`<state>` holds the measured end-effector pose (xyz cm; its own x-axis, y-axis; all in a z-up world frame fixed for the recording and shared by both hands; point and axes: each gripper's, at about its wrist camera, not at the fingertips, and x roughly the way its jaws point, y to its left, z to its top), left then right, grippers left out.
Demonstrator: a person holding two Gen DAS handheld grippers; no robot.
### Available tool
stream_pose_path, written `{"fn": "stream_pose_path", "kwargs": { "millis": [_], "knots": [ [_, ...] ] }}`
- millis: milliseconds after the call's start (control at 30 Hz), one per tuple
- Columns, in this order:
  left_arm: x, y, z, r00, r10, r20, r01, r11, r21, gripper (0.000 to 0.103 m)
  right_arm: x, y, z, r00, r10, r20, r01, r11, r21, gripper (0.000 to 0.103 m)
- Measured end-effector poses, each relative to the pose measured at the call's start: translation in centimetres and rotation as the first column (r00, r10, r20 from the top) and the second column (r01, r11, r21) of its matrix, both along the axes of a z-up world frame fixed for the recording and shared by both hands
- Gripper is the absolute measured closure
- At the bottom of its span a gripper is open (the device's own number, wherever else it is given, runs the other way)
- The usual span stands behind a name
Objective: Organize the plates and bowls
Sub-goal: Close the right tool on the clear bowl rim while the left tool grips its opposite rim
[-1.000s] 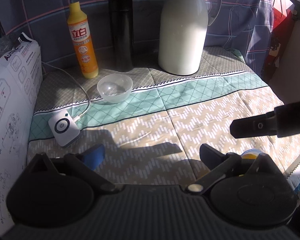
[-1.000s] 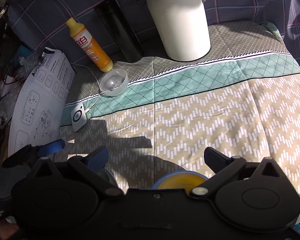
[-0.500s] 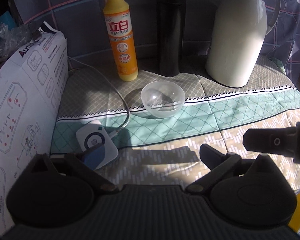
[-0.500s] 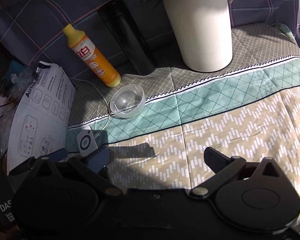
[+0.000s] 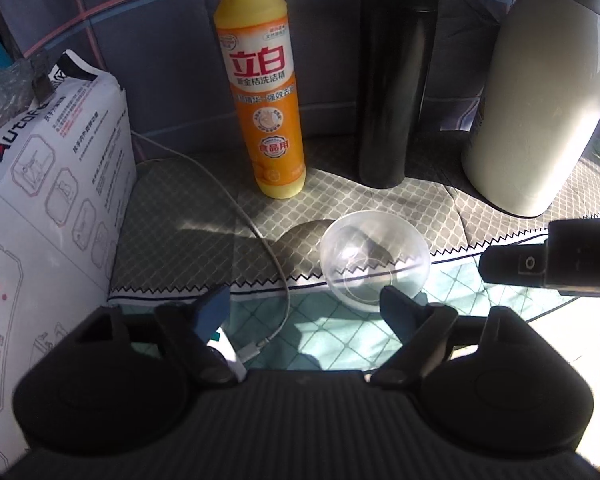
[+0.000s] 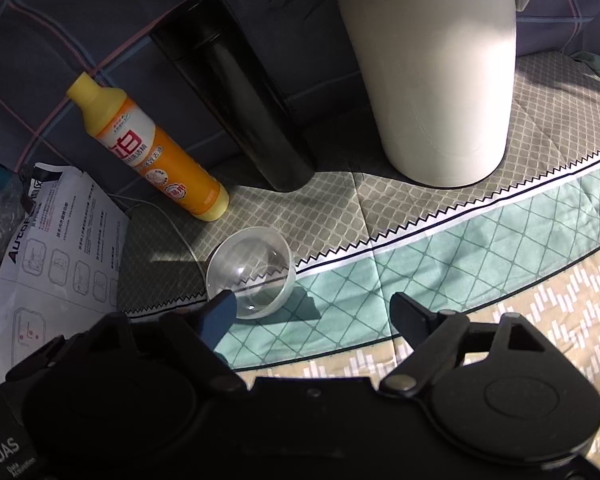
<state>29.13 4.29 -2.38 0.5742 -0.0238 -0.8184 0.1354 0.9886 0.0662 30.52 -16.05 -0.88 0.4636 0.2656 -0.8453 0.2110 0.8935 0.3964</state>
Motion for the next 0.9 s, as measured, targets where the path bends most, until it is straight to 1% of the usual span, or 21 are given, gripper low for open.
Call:
{"fn": "stream_pose_path", "kwargs": {
  "millis": [100, 133, 167, 233, 267, 300, 367, 433, 467, 533, 567, 667, 733, 800, 900],
  "knots": [
    [1.3, 0.6, -0.9, 1.000, 0.016, -0.020, -0.016, 1.000, -0.022, 0.037, 1.6, 0.5, -1.2, 1.000, 0.009, -0.018, -0.009, 1.000, 0.001, 0.022],
    [1.8, 0.8, -1.2, 0.999, 0.022, -0.029, -0.023, 0.999, -0.033, 0.042, 2.0, 0.7, -1.7, 1.000, 0.012, -0.023, -0.012, 1.000, 0.003, 0.028],
    [2.2, 1.0, -1.4, 0.999, 0.027, -0.035, -0.028, 0.999, -0.043, 0.044, 2.5, 0.9, -2.1, 0.999, 0.019, -0.025, -0.019, 1.000, 0.004, 0.031],
    [2.8, 1.3, -1.8, 0.999, 0.029, -0.046, -0.032, 0.997, -0.066, 0.052, 3.6, 1.5, -2.9, 0.999, 0.035, -0.040, -0.035, 0.999, 0.003, 0.038],
    [3.1, 1.3, -2.0, 0.998, 0.027, -0.050, -0.031, 0.996, -0.079, 0.054, 4.0, 1.7, -3.3, 0.998, 0.044, -0.041, -0.044, 0.999, 0.004, 0.041],
    [3.5, 1.4, -2.3, 0.998, 0.024, -0.057, -0.029, 0.996, -0.089, 0.058, 4.4, 2.2, -3.6, 0.997, 0.061, -0.040, -0.061, 0.998, 0.003, 0.048],
    [3.8, 1.3, -2.6, 0.998, 0.017, -0.066, -0.023, 0.995, -0.099, 0.064, 5.0, 2.7, -4.3, 0.996, 0.079, -0.046, -0.079, 0.997, 0.001, 0.053],
    [4.1, 1.2, -3.0, 0.997, 0.008, -0.078, -0.016, 0.995, -0.103, 0.073, 5.4, 3.1, -4.8, 0.995, 0.090, -0.052, -0.090, 0.996, 0.003, 0.067],
    [4.2, 1.1, -3.2, 0.996, 0.004, -0.084, -0.013, 0.994, -0.105, 0.074, 5.6, 3.2, -5.2, 0.994, 0.095, -0.057, -0.095, 0.995, 0.002, 0.070],
    [4.4, 0.9, -3.4, 0.996, -0.004, -0.090, -0.006, 0.994, -0.111, 0.078, 5.9, 3.4, -5.9, 0.992, 0.102, -0.072, -0.102, 0.995, 0.010, 0.082],
    [4.4, 0.8, -3.5, 0.996, -0.009, -0.093, -0.002, 0.993, -0.116, 0.080, 6.1, 3.6, -6.3, 0.991, 0.107, -0.079, -0.105, 0.994, 0.018, 0.084],
    [4.6, 0.4, -3.9, 0.994, -0.026, -0.104, 0.014, 0.993, -0.115, 0.089, 6.3, 3.6, -7.1, 0.991, 0.109, -0.080, -0.108, 0.994, 0.011, 0.085],
    [4.6, 0.1, -4.1, 0.995, -0.026, -0.101, 0.015, 0.994, -0.111, 0.093, 6.4, 3.6, -7.5, 0.991, 0.108, -0.084, -0.107, 0.994, 0.013, 0.090],
    [4.5, -0.2, -4.2, 0.995, -0.027, -0.101, 0.015, 0.994, -0.112, 0.095, 6.5, 3.6, -7.8, 0.990, 0.114, -0.088, -0.113, 0.993, 0.013, 0.093],
    [4.0, -0.6, -4.0, 0.995, -0.031, -0.092, 0.022, 0.995, -0.102, 0.095, 6.3, 3.5, -8.0, 0.987, 0.132, -0.088, -0.131, 0.991, 0.017, 0.094]
  ]
}}
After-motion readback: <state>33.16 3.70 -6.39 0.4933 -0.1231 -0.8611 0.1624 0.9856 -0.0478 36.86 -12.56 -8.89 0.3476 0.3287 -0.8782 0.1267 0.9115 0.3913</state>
